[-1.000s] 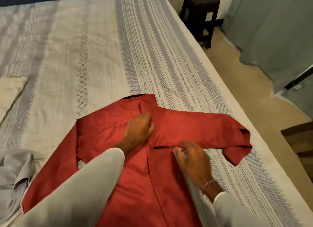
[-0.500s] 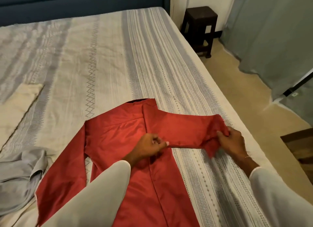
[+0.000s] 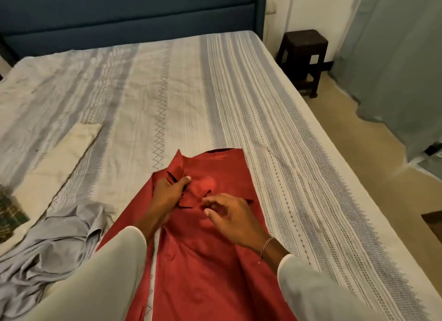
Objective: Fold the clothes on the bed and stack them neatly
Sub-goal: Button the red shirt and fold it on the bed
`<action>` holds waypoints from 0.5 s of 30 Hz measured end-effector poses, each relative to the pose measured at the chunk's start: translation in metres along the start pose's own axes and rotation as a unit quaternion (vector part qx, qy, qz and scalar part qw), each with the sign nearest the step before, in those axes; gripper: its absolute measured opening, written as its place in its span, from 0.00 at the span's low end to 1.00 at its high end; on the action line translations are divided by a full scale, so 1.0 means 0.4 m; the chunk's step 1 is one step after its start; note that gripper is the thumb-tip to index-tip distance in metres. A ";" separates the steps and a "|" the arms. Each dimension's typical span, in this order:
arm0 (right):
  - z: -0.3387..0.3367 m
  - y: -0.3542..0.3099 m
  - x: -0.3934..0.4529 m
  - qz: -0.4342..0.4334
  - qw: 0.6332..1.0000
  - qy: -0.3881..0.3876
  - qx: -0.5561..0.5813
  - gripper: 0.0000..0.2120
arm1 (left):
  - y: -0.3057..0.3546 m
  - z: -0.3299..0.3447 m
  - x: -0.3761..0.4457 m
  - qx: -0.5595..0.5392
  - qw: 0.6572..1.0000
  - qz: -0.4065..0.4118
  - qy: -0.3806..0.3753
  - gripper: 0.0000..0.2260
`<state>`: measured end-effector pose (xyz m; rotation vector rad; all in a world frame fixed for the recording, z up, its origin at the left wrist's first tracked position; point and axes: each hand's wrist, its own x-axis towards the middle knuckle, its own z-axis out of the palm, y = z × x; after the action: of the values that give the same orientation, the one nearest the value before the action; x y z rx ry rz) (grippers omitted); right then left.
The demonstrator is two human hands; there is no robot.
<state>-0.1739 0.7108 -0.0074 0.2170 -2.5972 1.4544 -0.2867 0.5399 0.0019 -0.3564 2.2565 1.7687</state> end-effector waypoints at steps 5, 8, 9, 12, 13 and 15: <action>0.035 0.078 -0.092 0.084 0.993 -0.039 -0.074 0.11 | -0.056 -0.156 0.044 0.180 0.977 0.055 0.102 0.14; 0.042 0.111 -0.144 0.128 0.983 -0.070 -0.113 0.12 | -0.095 -0.201 0.053 0.250 0.957 0.020 0.144 0.15; 0.044 0.118 -0.158 0.142 0.979 -0.080 -0.125 0.12 | -0.109 -0.210 0.053 0.264 0.952 0.010 0.152 0.17; 0.057 0.139 -0.199 0.167 0.969 -0.107 -0.150 0.10 | -0.148 -0.209 0.033 0.262 0.950 -0.021 0.168 0.23; 0.059 0.145 -0.211 0.172 0.967 -0.112 -0.151 0.10 | -0.161 -0.201 0.023 0.266 0.948 -0.019 0.174 0.25; 0.061 0.153 -0.235 0.181 0.964 -0.117 -0.156 0.10 | -0.189 -0.179 0.001 0.313 0.933 0.002 0.179 0.29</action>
<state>-0.0961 0.7263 -0.0904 -0.1417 -3.1440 1.1382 -0.2646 0.4529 -0.0506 -0.5667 2.9089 0.9407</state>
